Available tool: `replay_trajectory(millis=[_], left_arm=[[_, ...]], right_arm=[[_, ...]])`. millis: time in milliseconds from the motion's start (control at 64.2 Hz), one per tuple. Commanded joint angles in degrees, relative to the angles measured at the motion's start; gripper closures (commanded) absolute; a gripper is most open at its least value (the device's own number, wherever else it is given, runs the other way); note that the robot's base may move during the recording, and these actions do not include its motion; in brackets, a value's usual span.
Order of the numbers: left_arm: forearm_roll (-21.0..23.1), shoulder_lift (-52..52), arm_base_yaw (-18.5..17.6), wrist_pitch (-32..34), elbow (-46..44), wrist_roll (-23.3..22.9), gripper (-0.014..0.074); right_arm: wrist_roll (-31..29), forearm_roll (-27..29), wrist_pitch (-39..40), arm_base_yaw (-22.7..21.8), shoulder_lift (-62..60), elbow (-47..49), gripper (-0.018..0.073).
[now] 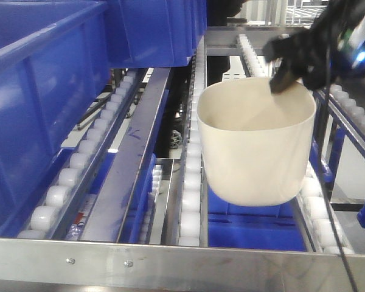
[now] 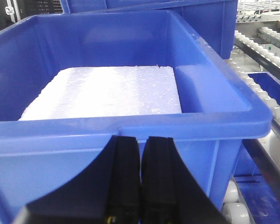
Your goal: Move white bin to right shelf second layer
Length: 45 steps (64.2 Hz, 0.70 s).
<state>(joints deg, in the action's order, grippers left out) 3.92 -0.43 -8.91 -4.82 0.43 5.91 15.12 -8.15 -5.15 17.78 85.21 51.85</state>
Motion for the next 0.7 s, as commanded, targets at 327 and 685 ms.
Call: replay_trajectory(millis=[327,685], left_arm=[[0.3,-0.8,-0.2,4.8,2.1,-0.2,0.0512],[0.3,-0.8,-0.2,4.8,2.1,-0.2,0.0512]], right_arm=[[0.1,-0.4,2.6,0.0,-18.9,-0.2,0.0482],[0.1,-0.4,10.3,-2.9,-35.9,-15.7,0.0503]])
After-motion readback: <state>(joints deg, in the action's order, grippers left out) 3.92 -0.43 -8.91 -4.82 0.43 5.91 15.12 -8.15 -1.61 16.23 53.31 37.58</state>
